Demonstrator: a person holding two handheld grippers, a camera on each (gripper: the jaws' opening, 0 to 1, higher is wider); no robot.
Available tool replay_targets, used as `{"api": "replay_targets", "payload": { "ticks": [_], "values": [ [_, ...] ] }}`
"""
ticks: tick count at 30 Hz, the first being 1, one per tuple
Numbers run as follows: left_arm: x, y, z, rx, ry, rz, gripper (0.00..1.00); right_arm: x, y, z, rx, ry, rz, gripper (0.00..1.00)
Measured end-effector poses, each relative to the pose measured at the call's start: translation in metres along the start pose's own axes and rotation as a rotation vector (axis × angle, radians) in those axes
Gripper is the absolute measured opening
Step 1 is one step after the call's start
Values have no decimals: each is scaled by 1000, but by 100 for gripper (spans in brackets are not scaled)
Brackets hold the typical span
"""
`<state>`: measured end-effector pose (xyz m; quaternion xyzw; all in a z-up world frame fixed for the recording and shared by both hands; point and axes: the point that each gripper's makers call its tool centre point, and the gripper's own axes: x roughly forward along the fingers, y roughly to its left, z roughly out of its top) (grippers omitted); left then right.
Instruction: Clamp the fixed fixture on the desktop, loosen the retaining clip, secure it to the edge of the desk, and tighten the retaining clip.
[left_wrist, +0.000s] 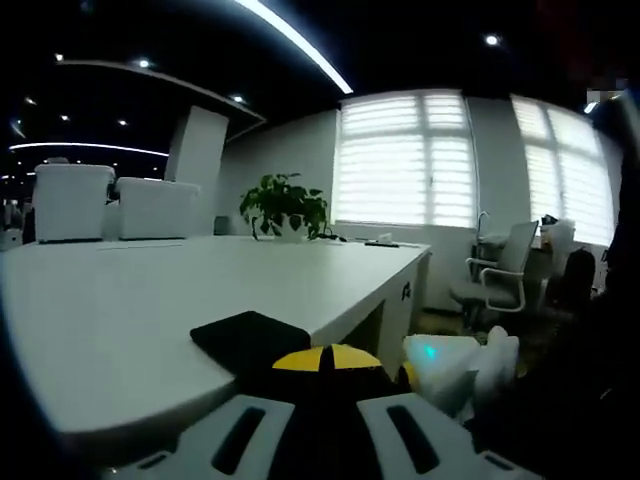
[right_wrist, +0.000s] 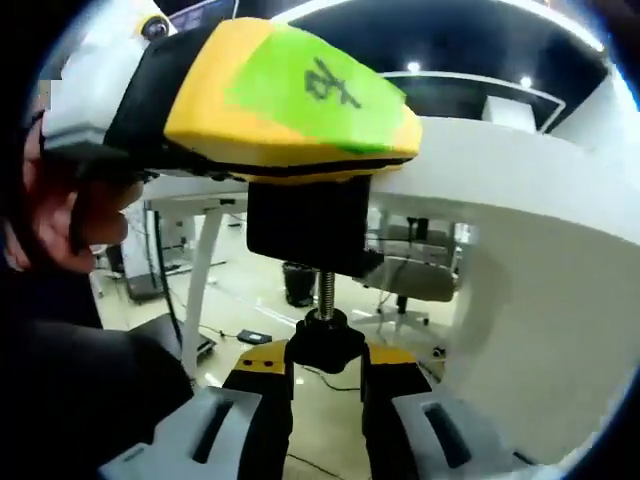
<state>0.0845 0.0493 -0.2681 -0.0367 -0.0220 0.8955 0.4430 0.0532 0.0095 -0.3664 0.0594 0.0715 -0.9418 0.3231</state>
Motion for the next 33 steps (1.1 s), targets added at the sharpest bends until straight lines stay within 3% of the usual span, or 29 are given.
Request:
{"api": "replay_targets", "payload": {
  "ticks": [4,8,12,18,19,22,25,27,29,30,32,33],
  "values": [
    [0,1,0,-5,7,6,1,1,8,0,27,1,166,24],
    [-2,1,0,-7,6,-5,1,2,11,0,14,-7,271,24],
    [-6,4,2,-53,-1,-36,1,2,12,1,17,-30,337,24],
    [-8,4,1,-53,12,-51,1,7,16,2,18,-33,430,24],
    [-8,4,2,-47,15,-51,1,7,18,5,11,-59,439,24],
    [-9,4,2,-41,24,-52,1,6,17,1,-2,-53,453,24],
    [-14,7,3,-44,16,-53,1,6,11,-1,-23,-47,419,25],
    [-15,7,4,-42,14,-54,1,5,7,1,-58,-65,353,26],
    [-14,7,4,-40,14,-56,1,0,8,4,-4,-77,282,30],
    [-14,7,4,-37,14,-60,1,-3,9,4,23,-67,243,37],
    [-14,7,4,-32,19,-64,1,-7,4,6,63,-75,129,48],
    [-14,7,3,-25,21,-66,1,-9,4,4,70,-60,69,48]
  ]
}}
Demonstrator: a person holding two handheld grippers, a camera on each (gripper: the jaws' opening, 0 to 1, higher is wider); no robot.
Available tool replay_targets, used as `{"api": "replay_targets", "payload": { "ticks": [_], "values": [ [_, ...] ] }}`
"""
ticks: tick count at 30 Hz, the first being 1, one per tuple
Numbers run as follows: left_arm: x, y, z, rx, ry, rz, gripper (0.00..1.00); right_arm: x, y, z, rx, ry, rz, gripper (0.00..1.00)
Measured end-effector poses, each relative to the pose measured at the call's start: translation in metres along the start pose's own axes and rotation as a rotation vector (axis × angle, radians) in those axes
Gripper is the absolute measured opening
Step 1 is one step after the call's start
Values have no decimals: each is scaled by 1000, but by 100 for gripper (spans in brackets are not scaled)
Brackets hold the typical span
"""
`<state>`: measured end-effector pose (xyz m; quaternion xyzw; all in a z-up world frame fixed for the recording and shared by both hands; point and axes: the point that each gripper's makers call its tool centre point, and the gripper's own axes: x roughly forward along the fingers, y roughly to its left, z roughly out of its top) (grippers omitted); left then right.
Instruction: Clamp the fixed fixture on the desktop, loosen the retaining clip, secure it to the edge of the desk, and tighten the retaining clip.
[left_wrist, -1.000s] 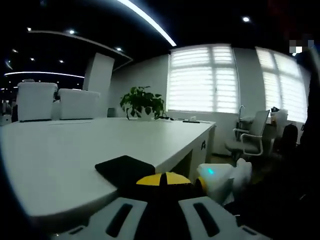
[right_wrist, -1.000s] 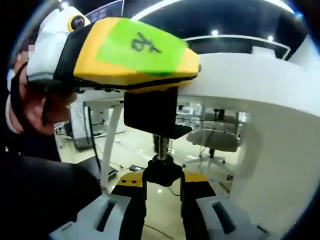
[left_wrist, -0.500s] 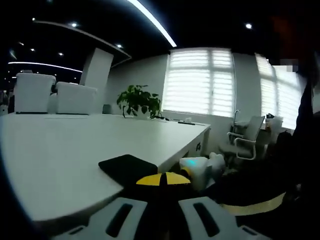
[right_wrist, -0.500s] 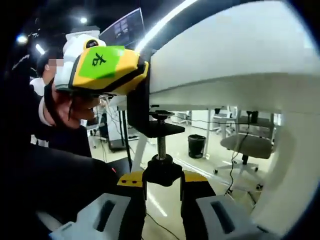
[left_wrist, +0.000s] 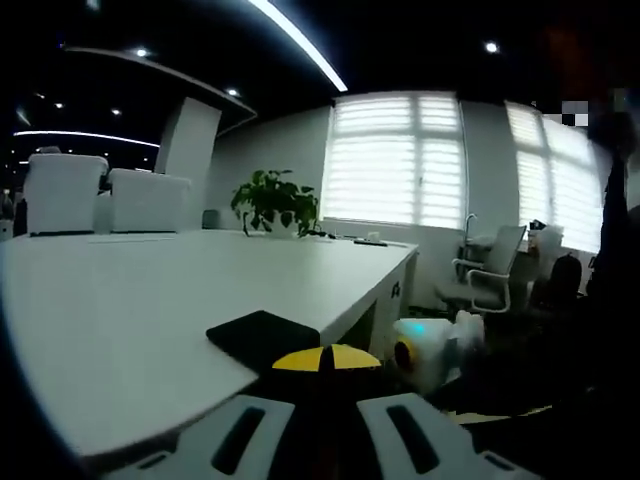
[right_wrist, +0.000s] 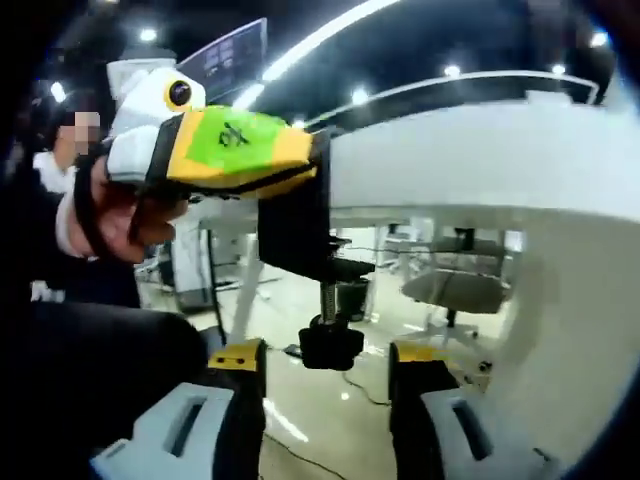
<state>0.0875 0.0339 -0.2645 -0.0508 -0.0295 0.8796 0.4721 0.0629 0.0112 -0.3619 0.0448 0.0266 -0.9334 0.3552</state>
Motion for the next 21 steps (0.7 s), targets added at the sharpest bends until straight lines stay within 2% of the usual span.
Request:
{"api": "replay_targets", "payload": {
  "ticks": [1,2,3,4,5,6,9,13,15,17,19,21],
  "values": [
    [0,0,0,9,1,-2,1,-1,-3,-5,-16,27,-71,46],
    [0,0,0,13,3,-2,1,1,-4,-5,-29,25,-126,44],
    [0,0,0,13,3,-2,1,0,-3,-5,-31,25,-143,44],
    [0,0,0,16,6,-1,1,-3,-2,-5,-26,22,-250,44],
    [0,0,0,14,6,-3,1,-3,-3,-5,-14,24,-303,44],
    [0,0,0,10,3,-11,1,-4,-4,-7,-5,40,-348,44],
    [0,0,0,-4,-13,-33,1,-1,-8,-3,25,22,-454,44],
    [-1,0,2,3,-11,-33,1,6,-11,3,40,15,-518,44],
    [-2,1,3,-3,-19,-32,1,11,-13,3,78,15,-546,44],
    [-2,2,4,-14,-24,-34,1,11,-18,2,63,31,-584,43],
    [-2,2,5,-9,-22,-36,1,12,-17,3,78,30,-581,28],
    [-1,2,4,-11,-21,-36,1,9,-15,4,79,36,-583,25]
  ]
}}
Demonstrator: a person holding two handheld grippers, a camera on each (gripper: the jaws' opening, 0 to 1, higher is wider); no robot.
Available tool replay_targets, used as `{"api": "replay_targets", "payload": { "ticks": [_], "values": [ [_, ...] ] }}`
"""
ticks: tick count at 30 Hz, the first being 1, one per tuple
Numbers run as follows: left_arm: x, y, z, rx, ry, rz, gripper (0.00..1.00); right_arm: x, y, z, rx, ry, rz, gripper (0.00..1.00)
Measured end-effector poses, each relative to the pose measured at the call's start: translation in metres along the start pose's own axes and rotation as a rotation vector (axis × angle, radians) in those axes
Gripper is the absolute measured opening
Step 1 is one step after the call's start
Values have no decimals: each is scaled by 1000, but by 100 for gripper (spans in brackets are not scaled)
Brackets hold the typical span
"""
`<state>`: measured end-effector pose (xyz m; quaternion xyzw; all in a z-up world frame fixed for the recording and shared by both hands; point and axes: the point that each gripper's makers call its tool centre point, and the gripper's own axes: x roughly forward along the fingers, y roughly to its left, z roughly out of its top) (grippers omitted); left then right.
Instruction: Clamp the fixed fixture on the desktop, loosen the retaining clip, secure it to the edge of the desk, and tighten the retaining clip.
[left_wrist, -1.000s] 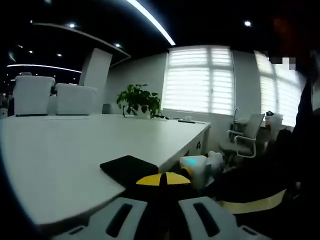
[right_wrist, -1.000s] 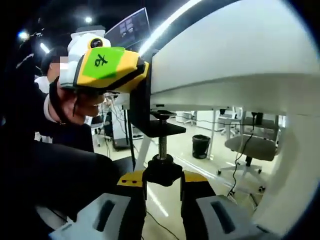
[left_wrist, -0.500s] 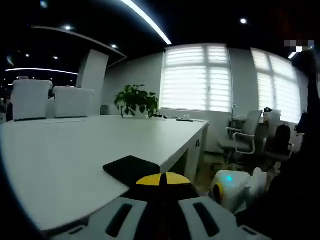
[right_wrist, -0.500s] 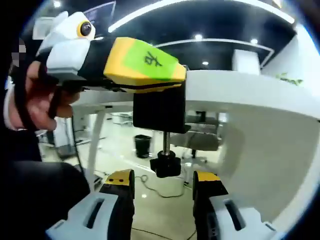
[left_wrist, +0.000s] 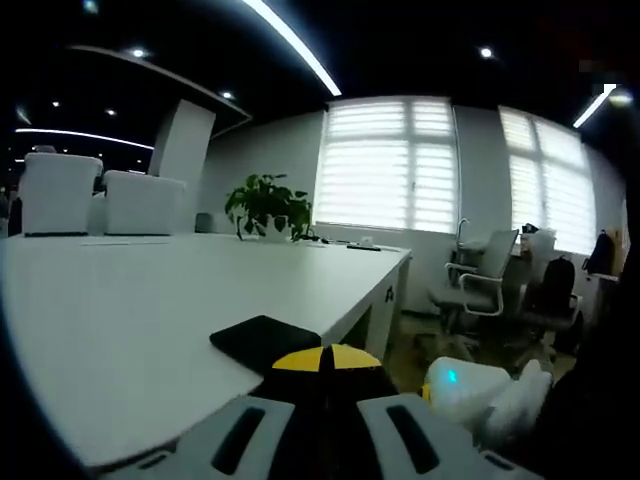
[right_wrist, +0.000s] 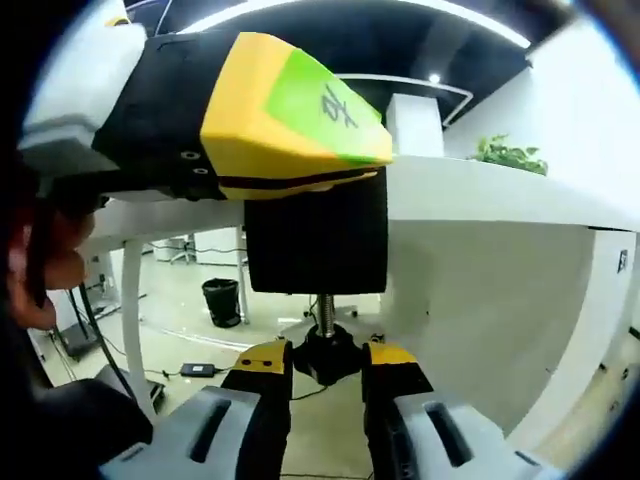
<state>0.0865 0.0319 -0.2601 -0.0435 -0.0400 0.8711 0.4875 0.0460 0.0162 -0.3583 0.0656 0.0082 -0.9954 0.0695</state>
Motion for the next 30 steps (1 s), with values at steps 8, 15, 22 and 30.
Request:
{"api": "replay_targets", "payload": {
  "ticks": [8,15,22,30],
  "values": [
    [0,0,0,1,-3,3,1,2,2,0,-52,17,110,24],
    [0,0,-1,-21,-2,6,1,5,9,-1,-74,16,366,24],
    [0,0,-1,-22,6,1,1,1,16,0,-136,14,639,24],
    [0,0,0,-26,6,-5,1,-2,21,-1,-156,29,899,24]
  ]
}}
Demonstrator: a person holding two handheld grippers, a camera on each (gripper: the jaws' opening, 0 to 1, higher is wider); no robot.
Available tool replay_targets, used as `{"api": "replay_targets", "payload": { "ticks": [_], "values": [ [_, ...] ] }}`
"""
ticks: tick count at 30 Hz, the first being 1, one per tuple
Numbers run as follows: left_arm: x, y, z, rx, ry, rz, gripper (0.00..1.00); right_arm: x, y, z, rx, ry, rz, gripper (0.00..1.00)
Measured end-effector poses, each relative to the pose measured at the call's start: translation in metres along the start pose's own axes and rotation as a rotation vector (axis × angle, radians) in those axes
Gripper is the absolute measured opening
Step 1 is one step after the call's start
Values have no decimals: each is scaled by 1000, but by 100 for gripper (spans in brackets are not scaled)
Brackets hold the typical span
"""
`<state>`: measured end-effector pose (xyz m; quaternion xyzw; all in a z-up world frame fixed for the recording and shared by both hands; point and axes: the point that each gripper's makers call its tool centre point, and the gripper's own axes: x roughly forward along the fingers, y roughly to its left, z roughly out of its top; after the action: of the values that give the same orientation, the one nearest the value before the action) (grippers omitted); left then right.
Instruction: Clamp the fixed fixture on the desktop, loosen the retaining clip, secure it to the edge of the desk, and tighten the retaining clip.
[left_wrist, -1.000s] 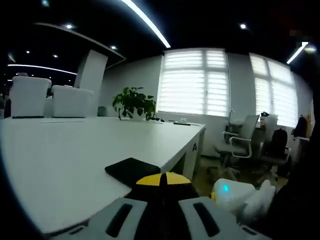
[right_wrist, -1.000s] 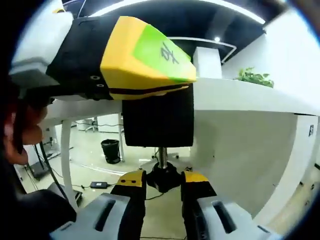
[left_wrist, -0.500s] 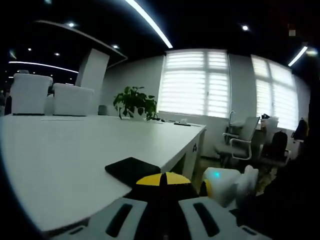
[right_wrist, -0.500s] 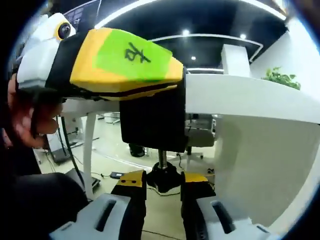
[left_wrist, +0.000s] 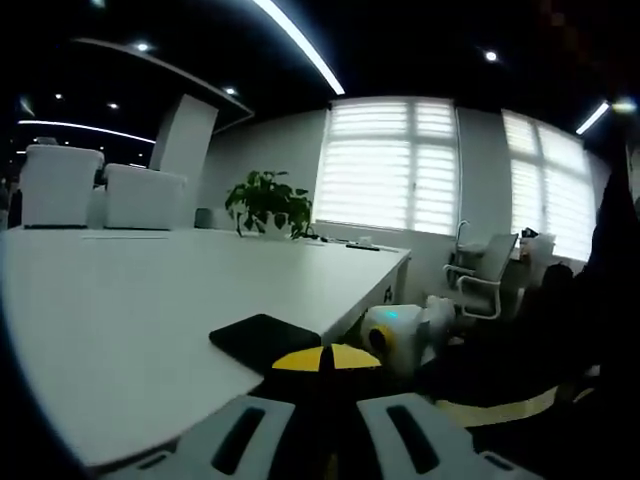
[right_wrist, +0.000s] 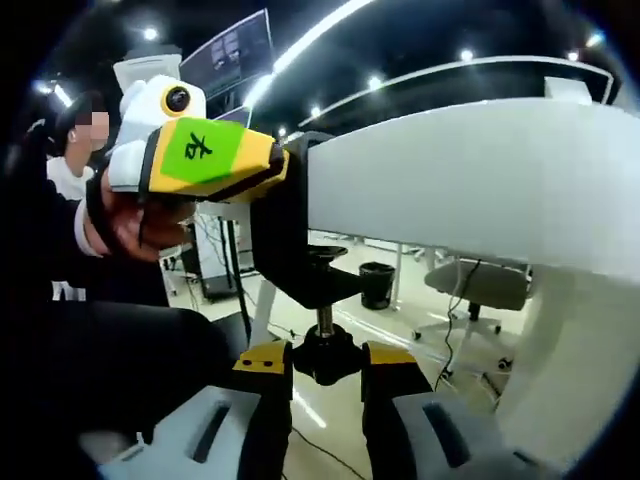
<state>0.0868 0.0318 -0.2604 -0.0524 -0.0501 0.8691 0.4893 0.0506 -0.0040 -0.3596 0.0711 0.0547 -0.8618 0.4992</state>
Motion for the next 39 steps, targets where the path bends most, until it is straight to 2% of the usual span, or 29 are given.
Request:
{"api": "replay_targets", "payload": {
  "ticks": [2,3,4,9,13,17,20,22,24,26,28,31,33,36,39],
  "values": [
    [0,0,0,2,2,0,1,2,-3,0,5,9,30,24],
    [0,0,0,0,2,0,1,4,1,5,-102,-16,48,24],
    [1,0,0,1,4,-1,1,0,6,3,-65,-18,45,24],
    [1,-1,0,2,5,-3,1,-5,20,6,-33,-15,38,25],
    [1,-1,0,7,3,-4,1,-4,20,3,-87,-10,8,26],
    [1,-2,0,2,-1,-6,1,-1,18,3,-82,-5,-7,27],
    [1,-2,0,10,6,-13,1,-4,19,6,-111,1,-31,34],
    [1,-2,0,25,16,-14,1,-11,13,11,-97,-8,-119,40],
    [1,-2,-1,27,19,-14,1,-15,12,13,-96,-16,-157,43],
    [1,-2,-1,26,17,-13,1,-22,7,18,-51,-53,-265,46],
    [1,-2,-1,25,14,-12,1,-25,1,14,-62,-39,-338,47],
    [1,-2,-1,29,15,-10,1,-26,4,11,-23,-36,-430,49],
    [1,-2,-1,27,15,-9,1,-27,1,10,-14,-33,-521,49],
    [1,-1,-1,28,10,-6,1,-22,0,13,-22,-42,-572,48],
    [1,-1,0,26,8,-6,1,-15,-7,5,26,-6,-622,48]
  ]
}}
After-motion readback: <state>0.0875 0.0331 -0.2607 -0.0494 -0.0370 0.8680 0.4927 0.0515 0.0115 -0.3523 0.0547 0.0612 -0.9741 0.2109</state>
